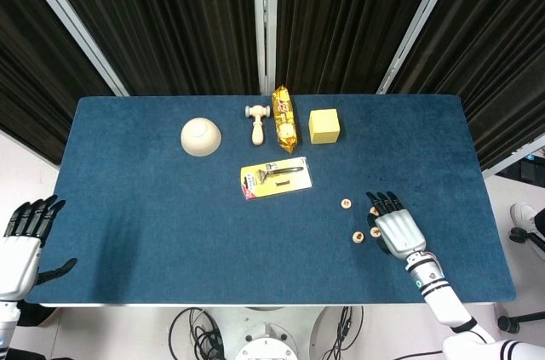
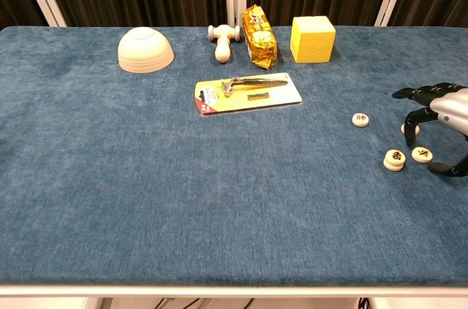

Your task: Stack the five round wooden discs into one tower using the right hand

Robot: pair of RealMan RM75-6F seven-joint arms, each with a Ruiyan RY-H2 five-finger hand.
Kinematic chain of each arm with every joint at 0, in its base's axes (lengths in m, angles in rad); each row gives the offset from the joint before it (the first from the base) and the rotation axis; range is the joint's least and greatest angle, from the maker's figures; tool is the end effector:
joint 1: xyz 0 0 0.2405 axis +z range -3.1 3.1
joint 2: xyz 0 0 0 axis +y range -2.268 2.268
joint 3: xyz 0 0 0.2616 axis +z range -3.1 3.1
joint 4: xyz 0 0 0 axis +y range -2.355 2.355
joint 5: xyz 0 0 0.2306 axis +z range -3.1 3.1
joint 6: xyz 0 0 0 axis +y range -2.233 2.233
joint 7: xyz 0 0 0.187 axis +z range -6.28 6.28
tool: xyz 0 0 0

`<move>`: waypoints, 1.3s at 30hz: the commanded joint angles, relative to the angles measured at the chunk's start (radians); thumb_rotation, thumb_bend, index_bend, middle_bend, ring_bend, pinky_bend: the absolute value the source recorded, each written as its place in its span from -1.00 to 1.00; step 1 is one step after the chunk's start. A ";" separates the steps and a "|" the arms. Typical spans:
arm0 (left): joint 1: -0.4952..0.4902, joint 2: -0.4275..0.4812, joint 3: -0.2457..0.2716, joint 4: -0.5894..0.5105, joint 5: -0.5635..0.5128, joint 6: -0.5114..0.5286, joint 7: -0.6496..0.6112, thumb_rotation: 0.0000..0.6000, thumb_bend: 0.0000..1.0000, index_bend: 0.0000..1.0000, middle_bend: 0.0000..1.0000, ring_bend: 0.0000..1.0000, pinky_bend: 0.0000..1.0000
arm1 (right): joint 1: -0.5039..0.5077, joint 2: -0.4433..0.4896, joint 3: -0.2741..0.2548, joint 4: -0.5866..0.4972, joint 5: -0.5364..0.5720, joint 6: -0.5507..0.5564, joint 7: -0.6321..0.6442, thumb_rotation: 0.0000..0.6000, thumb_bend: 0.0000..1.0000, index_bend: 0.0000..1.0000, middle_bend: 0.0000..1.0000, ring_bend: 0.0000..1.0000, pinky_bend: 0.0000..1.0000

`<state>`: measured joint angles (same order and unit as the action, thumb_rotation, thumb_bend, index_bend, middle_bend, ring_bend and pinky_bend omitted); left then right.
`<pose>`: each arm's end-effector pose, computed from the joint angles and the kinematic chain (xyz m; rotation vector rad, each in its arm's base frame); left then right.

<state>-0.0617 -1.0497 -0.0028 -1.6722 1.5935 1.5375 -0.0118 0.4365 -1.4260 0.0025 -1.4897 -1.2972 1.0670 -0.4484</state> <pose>-0.3071 0.2068 0.1532 -1.4468 -0.8795 -0.9431 -0.2718 -0.3016 -0.0242 1.8770 -0.8254 0.5963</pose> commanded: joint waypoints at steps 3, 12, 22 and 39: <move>-0.001 -0.001 0.000 0.001 -0.001 -0.002 0.000 1.00 -0.73 -0.85 -1.00 -1.00 -1.00 | 0.004 -0.002 0.004 0.003 0.004 -0.006 -0.005 1.00 -0.54 -0.11 -0.99 -1.00 -1.00; -0.001 0.000 -0.001 0.004 -0.003 -0.002 -0.006 1.00 -0.73 -0.85 -1.00 -1.00 -1.00 | 0.008 -0.005 0.008 0.003 0.011 -0.014 -0.014 1.00 -0.54 -0.03 -0.98 -1.00 -1.00; 0.000 0.000 -0.001 0.004 -0.001 0.001 -0.006 1.00 -0.73 -0.85 -1.00 -1.00 -1.00 | 0.004 0.001 0.011 -0.009 0.004 -0.001 -0.006 1.00 -0.53 0.05 -0.97 -1.00 -1.00; -0.001 -0.002 0.001 0.001 0.001 -0.003 0.007 1.00 -0.73 -0.85 -1.00 -1.00 -1.00 | -0.006 0.056 -0.006 -0.123 -0.084 0.045 -0.001 1.00 -0.53 0.06 -0.96 -1.00 -1.00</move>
<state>-0.0632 -1.0519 -0.0017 -1.6715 1.5943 1.5347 -0.0048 0.4303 -1.3677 -0.0016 -1.6117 -1.3797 1.1137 -0.4464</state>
